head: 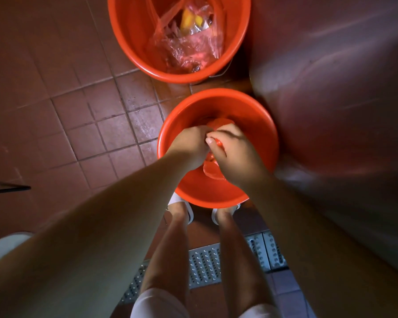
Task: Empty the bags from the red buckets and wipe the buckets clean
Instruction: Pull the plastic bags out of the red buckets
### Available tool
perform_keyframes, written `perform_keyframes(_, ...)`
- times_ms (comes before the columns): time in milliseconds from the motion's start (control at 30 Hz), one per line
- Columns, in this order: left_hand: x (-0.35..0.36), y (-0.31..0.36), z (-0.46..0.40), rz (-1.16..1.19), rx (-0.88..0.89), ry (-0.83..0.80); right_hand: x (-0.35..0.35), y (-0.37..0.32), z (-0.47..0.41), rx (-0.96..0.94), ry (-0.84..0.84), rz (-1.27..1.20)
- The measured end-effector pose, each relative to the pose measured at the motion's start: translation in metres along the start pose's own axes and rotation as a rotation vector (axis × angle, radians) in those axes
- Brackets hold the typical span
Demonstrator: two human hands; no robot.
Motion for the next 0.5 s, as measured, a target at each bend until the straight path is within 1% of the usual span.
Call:
perform_keyframes(67, 0.002, -0.007, 0.001, 0.065, -0.06, -0.017, -0.003, 0.002, 0.006, -0.031, 0.052, 0.026)
perform_keyframes(133, 0.001, -0.019, 0.001, 0.154, -0.163, 0.013, -0.005, 0.007, 0.012, -0.013, 0.082, 0.062)
perform_keyframes(167, 0.003, -0.024, 0.002, 0.235, -0.2, 0.002, -0.004, 0.01, 0.015, 0.003, 0.079, 0.085)
perform_keyframes(300, 0.015, -0.024, 0.014, 0.726, -0.262, -0.218, -0.012, 0.011, 0.017, -0.013, 0.125, 0.161)
perform_keyframes(367, 0.013, -0.025, 0.02, 0.883, -0.279, -0.256, -0.014, 0.01, 0.018, -0.031, 0.131, 0.202)
perform_keyframes(433, 0.004, -0.028, 0.024, 0.968, -0.292, -0.219, -0.013, 0.013, 0.018, -0.008, 0.117, 0.229)
perform_keyframes(500, -0.006, -0.036, 0.027, 0.888, -0.307, -0.151, -0.016, 0.018, 0.02, 0.033, 0.139, 0.251)
Point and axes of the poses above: each hand's wrist, its own z-axis away from the middle knuckle, its own x-axis out of the palm, y = z × x, the point moved 8 cm from there along -z, towards the middle knuckle, and after that the axes turned 2 degrees about -x, right-handed, at the moved point
